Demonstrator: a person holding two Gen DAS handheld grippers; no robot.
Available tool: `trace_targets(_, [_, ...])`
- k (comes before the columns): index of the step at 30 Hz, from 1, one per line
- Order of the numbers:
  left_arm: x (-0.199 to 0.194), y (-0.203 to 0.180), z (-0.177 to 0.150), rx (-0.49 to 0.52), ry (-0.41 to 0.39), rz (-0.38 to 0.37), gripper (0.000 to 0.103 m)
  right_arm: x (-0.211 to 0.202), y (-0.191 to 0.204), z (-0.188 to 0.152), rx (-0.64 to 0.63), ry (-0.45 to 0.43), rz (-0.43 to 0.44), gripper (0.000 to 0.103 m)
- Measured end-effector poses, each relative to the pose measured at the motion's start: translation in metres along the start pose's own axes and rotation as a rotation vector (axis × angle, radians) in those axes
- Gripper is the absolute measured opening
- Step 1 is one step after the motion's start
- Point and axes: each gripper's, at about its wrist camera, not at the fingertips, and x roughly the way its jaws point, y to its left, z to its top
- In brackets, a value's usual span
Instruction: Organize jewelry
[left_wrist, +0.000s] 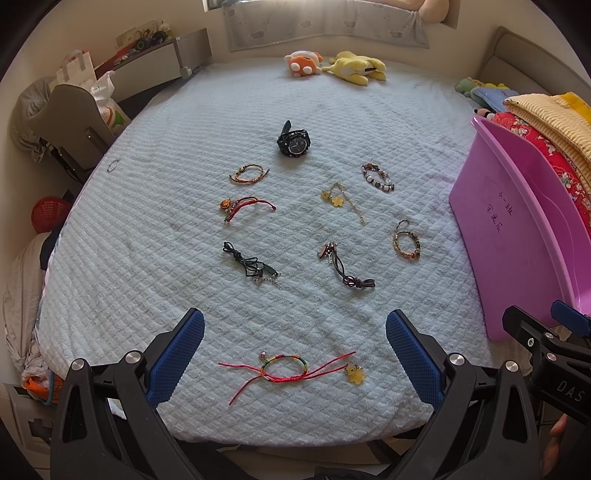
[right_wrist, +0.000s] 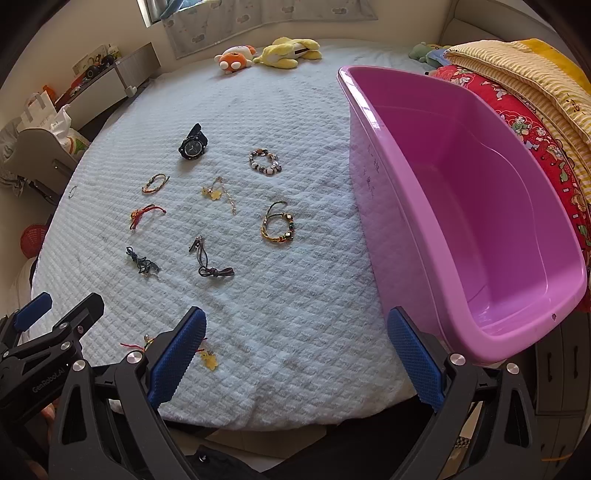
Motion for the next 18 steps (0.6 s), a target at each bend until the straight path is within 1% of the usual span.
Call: trace_targets(18, [0.0009,0.0013,-0.0021,-0.001,0.007,-0.004,0.097,0.0055,0.0003,-0.0016,-0.001,0.016,-0.004,0.094])
